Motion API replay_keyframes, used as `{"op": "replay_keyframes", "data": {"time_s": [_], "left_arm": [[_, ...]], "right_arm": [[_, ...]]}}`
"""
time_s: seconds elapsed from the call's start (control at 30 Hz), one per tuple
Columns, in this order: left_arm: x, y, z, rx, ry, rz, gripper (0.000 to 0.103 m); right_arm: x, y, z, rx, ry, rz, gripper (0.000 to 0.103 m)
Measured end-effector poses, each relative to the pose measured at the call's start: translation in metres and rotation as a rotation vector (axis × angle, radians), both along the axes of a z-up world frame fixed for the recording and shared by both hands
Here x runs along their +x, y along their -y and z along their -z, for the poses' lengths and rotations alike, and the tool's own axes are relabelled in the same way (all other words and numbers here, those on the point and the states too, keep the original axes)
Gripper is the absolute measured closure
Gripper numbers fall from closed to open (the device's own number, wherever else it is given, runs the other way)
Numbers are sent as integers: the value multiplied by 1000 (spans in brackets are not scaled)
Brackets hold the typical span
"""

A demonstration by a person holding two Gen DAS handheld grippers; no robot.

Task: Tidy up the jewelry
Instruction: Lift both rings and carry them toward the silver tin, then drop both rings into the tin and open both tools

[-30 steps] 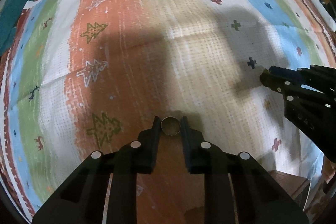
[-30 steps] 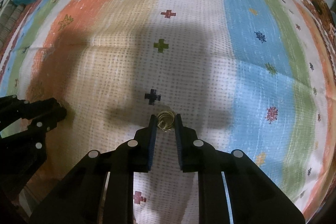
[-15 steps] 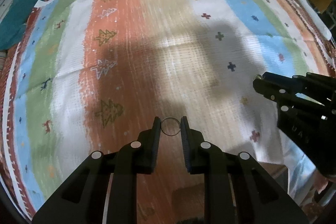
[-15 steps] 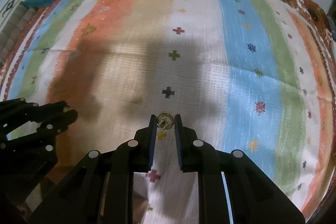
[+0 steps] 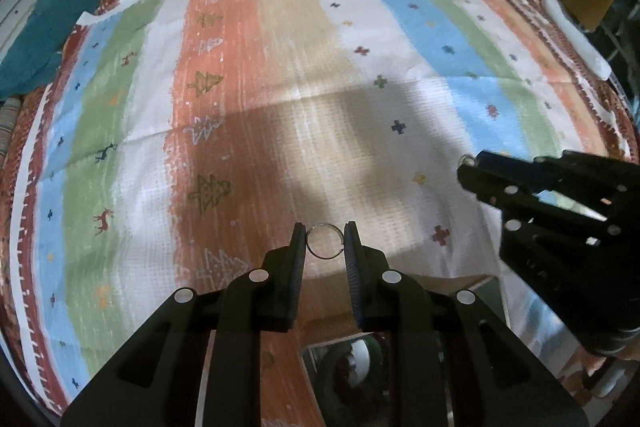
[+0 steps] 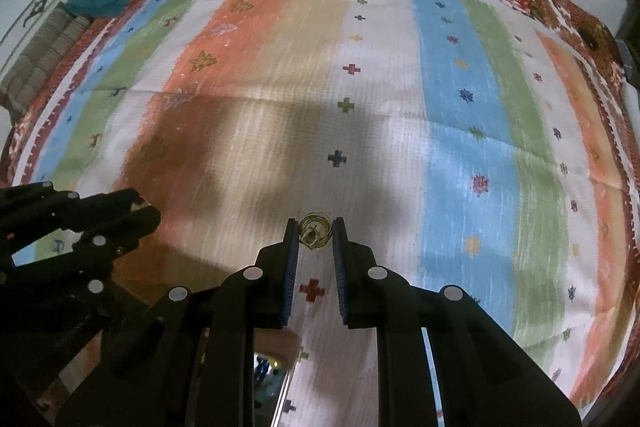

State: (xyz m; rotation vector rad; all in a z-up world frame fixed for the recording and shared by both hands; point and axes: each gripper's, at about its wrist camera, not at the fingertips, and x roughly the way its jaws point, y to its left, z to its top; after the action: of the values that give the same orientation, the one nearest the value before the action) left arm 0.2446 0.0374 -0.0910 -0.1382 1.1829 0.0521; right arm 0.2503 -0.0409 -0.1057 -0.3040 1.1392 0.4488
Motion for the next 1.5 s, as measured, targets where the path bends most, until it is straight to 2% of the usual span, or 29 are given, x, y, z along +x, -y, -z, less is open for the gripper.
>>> {"op": "replay_keyframes", "data": {"time_s": [0.37,1.03,1.3,1.4,1.5], "left_arm": [[-24,5,-14,-12,38,-3,84],[-76,21,-39,-10,125,18,84],[-92,25,-43,-17,143,24,84],[-94,23,-43,-24,138,10,83],[-98,20,-43,-33,138,-3,75]], "right_arm": [[-29,8,-21,42,37,-16,85],[-80,17,-37,76,77,-84,85],[-93,20,-39,101,67,-104,85],[-94,22,-40,113,60,-101,79],[-97,24,-40,117,56,-98,72]]}}
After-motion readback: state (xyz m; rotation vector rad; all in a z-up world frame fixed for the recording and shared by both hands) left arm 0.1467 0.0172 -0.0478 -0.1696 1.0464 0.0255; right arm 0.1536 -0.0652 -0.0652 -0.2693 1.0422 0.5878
